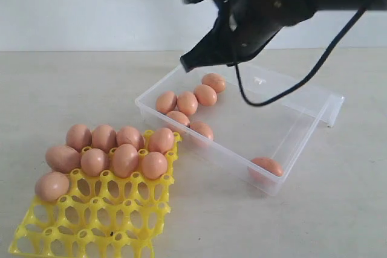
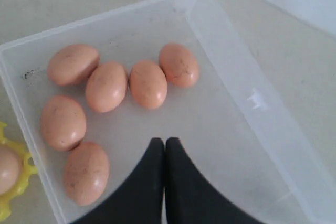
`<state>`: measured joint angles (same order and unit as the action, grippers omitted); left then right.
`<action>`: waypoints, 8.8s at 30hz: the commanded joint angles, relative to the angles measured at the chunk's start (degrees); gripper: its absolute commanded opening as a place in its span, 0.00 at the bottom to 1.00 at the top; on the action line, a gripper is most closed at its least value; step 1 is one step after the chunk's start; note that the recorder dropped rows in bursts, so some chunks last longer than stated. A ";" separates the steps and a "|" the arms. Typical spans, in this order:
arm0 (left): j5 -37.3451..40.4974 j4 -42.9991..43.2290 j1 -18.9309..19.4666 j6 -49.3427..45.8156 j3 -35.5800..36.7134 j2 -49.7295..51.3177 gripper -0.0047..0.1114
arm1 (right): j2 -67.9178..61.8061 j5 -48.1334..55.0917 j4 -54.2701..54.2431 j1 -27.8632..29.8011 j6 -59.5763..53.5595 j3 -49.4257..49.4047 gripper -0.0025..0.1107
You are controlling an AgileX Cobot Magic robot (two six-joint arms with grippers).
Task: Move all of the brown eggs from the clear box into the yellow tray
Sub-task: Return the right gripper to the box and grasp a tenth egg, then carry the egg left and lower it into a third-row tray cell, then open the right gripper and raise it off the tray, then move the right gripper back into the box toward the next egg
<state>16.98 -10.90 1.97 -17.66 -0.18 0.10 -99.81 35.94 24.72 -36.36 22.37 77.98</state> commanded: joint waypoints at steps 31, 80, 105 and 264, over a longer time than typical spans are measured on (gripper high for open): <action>-0.47 0.05 -0.53 -0.26 0.18 -0.10 0.00 | -18.70 20.83 -37.66 12.42 -32.94 18.78 0.55; -0.47 0.05 -0.53 -0.26 0.18 -0.10 0.00 | -32.83 12.53 -55.05 12.42 -30.66 18.66 0.02; -0.47 0.05 -0.53 -0.26 0.18 -0.10 0.00 | -16.79 16.79 -44.97 12.42 -28.34 18.66 0.02; -0.47 0.05 -0.53 -0.26 0.18 -0.10 0.00 | -18.16 21.19 -36.24 8.02 -34.92 17.93 0.02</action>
<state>16.88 -10.90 1.97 -17.66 -0.18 0.10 -113.98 54.80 -7.99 -29.45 -9.33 93.64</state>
